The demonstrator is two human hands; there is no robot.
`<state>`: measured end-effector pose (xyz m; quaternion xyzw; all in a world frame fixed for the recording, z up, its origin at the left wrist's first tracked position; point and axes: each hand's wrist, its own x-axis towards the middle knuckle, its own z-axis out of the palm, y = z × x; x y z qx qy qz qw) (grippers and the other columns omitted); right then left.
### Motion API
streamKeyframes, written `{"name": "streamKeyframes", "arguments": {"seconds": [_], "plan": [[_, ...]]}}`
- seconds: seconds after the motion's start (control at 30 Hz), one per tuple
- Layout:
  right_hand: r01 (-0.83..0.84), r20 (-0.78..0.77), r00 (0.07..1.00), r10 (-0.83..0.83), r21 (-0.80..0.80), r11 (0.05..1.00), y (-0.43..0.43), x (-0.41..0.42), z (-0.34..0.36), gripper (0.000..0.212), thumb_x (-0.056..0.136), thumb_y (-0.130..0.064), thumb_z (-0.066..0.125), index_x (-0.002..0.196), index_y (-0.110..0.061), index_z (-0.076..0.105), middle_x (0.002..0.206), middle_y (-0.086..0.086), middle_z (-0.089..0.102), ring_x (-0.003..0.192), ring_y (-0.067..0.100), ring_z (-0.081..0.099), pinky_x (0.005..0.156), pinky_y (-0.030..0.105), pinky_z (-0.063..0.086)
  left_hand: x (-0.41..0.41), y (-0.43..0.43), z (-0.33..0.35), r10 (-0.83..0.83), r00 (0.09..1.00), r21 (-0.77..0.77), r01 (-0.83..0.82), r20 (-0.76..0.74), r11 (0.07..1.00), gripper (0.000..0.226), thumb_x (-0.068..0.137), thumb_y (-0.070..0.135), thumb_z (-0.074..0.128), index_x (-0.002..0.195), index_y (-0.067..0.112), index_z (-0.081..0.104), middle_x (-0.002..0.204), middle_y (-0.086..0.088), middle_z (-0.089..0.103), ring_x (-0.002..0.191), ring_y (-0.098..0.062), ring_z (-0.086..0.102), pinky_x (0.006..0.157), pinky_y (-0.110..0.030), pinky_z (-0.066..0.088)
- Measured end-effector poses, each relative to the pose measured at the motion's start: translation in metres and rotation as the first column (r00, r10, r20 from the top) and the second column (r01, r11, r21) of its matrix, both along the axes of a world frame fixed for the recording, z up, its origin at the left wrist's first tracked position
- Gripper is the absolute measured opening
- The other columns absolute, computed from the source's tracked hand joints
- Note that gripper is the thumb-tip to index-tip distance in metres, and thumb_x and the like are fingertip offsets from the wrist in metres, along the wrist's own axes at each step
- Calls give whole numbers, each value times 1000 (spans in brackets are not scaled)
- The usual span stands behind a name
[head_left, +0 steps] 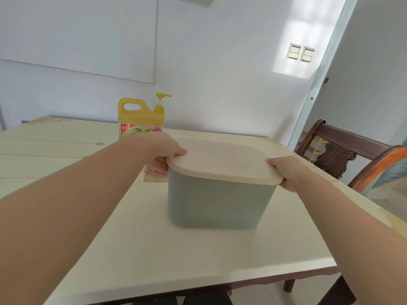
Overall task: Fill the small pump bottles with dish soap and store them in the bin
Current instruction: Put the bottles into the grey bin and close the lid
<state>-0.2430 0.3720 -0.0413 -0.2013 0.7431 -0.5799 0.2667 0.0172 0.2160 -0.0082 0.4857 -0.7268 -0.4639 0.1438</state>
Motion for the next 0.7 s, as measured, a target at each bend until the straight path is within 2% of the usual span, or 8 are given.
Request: {"name": "streamKeyframes", "arguments": {"seconds": [0.1, 0.2, 0.27, 0.33, 0.43, 0.5, 0.6, 0.7], "plan": [[-3, -5, 1000, 3, 6, 1000, -2, 2, -1, 22, 100, -11, 46, 117, -2, 57, 117, 12, 64, 97, 25, 61, 67, 29, 51, -3, 0, -2, 16, 1000, 0, -16, -16, 1000, 33, 88, 27, 66, 111, 6, 54, 91, -9, 61, 74, -19, 63, 61, -31, 56], [5, -2, 1000, -5, 4, 1000, -3, 4, 1, 17, 100, -11, 44, 112, -8, 57, 114, 10, 63, 96, 24, 60, 71, 30, 50, -4, 3, -3, 22, 998, 1, -22, -51, 1000, 32, 88, 25, 65, 111, 6, 54, 89, -8, 58, 72, -18, 60, 59, -29, 54], [28, -6, 1000, -28, -7, 1000, -3, 5, -1, 15, 100, -12, 46, 110, -9, 56, 105, 8, 64, 92, 22, 60, 70, 30, 50, -2, 1, -7, 21, 996, 6, -21, -90, 1000, 34, 87, 27, 67, 111, 7, 54, 89, -8, 60, 73, -19, 61, 61, -29, 55], [68, -8, 998, -68, -11, 998, -3, 5, -3, 13, 99, -15, 49, 107, -8, 57, 94, 4, 63, 90, 21, 60, 76, 32, 52, 2, -2, -10, 29, 992, 36, -25, -119, 999, 40, 83, 33, 70, 110, 7, 55, 94, -9, 64, 80, -20, 65, 66, -31, 57], [85, 12, 996, -85, 3, 996, 3, 3, -4, 13, 96, -19, 53, 103, -12, 60, 92, 2, 63, 85, 21, 60, 86, 37, 51, 10, -3, -8, 13, 994, 135, 1, -110, 991, 42, 84, 39, 67, 108, 6, 55, 102, -13, 66, 87, -24, 67, 73, -34, 55], [78, 16, 997, -79, 45, 996, 11, 2, -1, 8, 93, -20, 53, 91, -17, 60, 86, 2, 60, 74, 20, 56, 81, 35, 48, 14, -4, -6, -1, 995, 201, 21, -103, 979, 39, 91, 35, 59, 115, 5, 52, 109, -15, 63, 93, -27, 64, 76, -39, 51], [23, 27, 999, -26, 101, 995, 21, -3, 1, 10, 92, -21, 53, 86, -18, 60, 81, 3, 59, 72, 20, 55, 84, 36, 45, 17, -6, -3, 2, 994, 234, 24, -112, 972, 33, 94, 22, 52, 120, 1, 51, 113, -17, 63, 98, -30, 63, 81, -43, 50], [31, 31, 999, -32, 43, 999, 21, -9, 0, 9, 93, -20, 57, 85, -16, 60, 77, 2, 58, 67, 18, 52, 74, 31, 48, 13, -8, -2, 5, 990, 253, 31, -138, 967, 37, 94, 18, 55, 123, -4, 49, 112, -20, 63, 98, -31, 63, 88, -43, 51]]}}
